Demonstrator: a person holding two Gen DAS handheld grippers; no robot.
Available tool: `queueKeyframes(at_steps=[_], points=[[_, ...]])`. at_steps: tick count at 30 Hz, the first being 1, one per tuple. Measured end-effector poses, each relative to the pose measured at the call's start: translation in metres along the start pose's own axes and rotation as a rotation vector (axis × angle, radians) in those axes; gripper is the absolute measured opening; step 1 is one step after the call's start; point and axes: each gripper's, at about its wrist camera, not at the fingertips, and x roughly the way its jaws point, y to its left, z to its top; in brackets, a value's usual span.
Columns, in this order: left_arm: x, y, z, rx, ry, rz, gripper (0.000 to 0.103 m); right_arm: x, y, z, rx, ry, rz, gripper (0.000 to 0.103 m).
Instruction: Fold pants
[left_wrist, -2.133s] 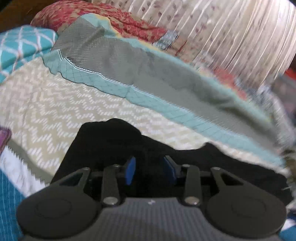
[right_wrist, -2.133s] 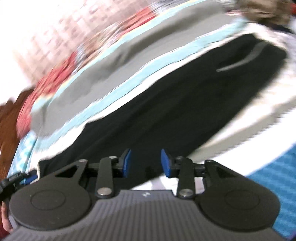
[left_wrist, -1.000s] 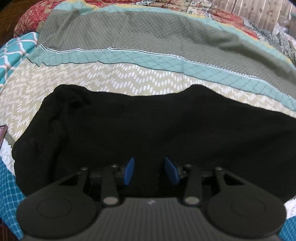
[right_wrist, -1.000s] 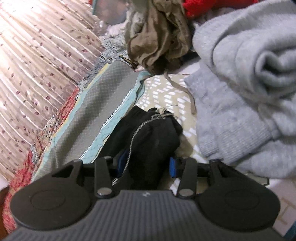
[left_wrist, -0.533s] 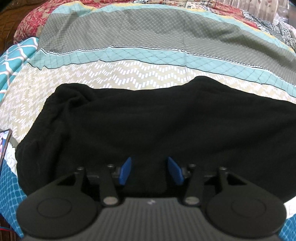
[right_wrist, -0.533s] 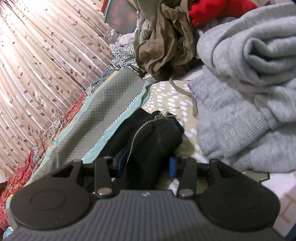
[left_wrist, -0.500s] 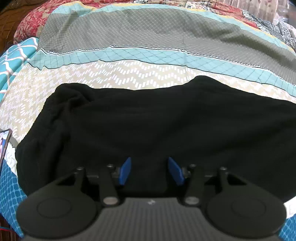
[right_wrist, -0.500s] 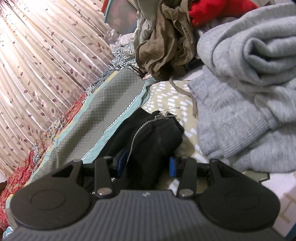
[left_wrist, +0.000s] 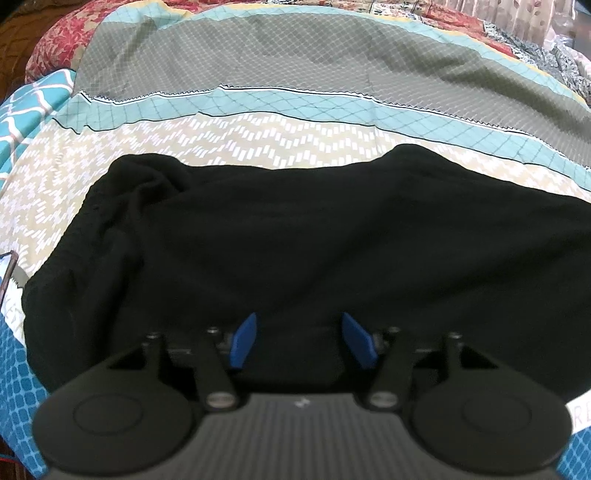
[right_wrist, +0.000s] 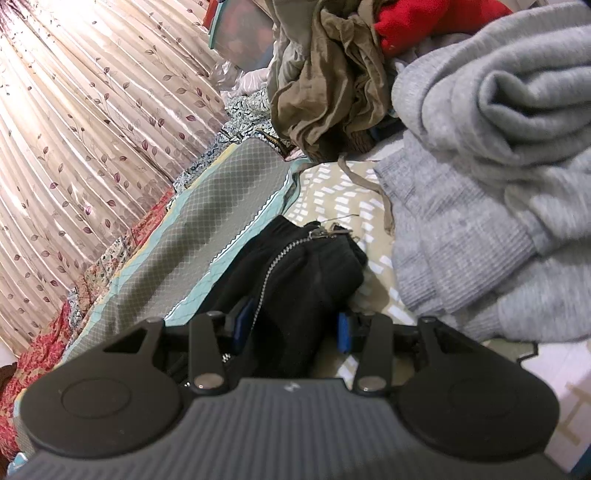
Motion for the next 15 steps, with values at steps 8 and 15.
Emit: queueKeyframes(at_steps=[8,15], points=[[0.0013,0.0057,-0.0035,-0.011,-0.011,-0.023,0.057,-0.0002,0.0026,-0.0003,-0.004,0.004,-0.010,0.047],[0.0018,0.0100,-0.0042,-0.021,-0.012,-0.042,0.057,0.0026,0.0050,0.0034,0.009,0.019,-0.024,0.048]])
